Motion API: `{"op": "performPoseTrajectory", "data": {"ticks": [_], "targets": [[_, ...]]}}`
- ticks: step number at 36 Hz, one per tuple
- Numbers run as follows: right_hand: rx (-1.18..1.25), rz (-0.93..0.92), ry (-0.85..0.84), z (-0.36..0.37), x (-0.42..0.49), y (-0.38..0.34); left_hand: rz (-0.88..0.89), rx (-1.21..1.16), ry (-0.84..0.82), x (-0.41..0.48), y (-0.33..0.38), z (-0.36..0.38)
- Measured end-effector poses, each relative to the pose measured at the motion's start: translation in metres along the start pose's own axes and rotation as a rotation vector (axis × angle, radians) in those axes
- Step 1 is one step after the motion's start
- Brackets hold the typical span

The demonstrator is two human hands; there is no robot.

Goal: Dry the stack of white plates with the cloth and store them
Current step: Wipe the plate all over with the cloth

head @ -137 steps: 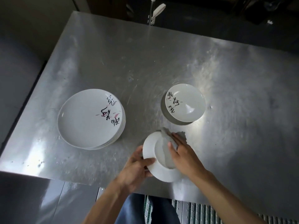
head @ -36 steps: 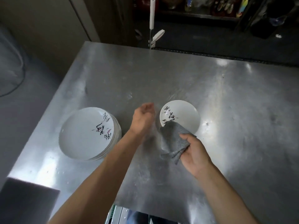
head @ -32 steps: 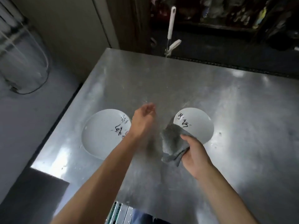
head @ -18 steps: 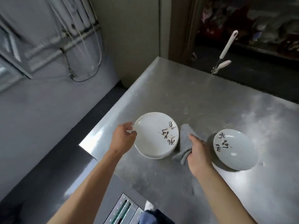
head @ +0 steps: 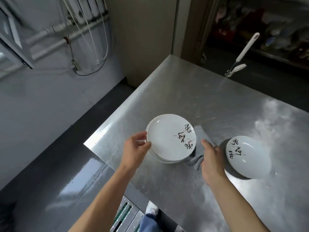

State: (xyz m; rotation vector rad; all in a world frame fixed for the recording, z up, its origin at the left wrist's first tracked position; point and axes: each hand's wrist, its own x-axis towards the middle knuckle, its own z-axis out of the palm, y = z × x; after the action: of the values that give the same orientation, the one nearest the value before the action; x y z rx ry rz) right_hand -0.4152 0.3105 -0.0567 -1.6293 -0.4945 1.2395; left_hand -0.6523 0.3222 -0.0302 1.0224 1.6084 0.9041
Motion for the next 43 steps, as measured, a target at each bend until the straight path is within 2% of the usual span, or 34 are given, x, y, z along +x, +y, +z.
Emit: {"op": "performPoseTrajectory", "data": {"ticks": [4,7,12,21,28,35,39,43], "targets": [[0.026,0.017,0.022,0.000,0.004,0.003,-0.017,-0.053,-0.039,0.002,0.003,0.001],[0.070,0.045,0.020,-0.002,0.004,0.005,-0.056,-0.152,-0.122,0.001,0.007,0.002],[0.150,0.046,0.065,-0.021,-0.005,0.000,-0.077,-0.185,-0.275,-0.007,0.018,0.021],[0.250,0.072,0.280,-0.115,-0.036,-0.020,-0.066,-0.107,-0.460,-0.048,0.037,0.100],[0.299,0.111,0.487,-0.191,-0.063,0.004,-0.096,-0.130,-0.650,-0.083,0.022,0.137],[0.155,0.038,0.578,-0.204,-0.084,0.038,-0.235,-0.085,-0.706,-0.100,-0.022,0.154],[0.011,-0.003,0.556,-0.185,-0.090,0.056,-0.318,-0.012,-0.657,-0.105,-0.043,0.161],[-0.302,-0.028,0.438,-0.156,-0.090,0.077,-0.399,0.035,-0.574,-0.112,-0.057,0.164]]}}
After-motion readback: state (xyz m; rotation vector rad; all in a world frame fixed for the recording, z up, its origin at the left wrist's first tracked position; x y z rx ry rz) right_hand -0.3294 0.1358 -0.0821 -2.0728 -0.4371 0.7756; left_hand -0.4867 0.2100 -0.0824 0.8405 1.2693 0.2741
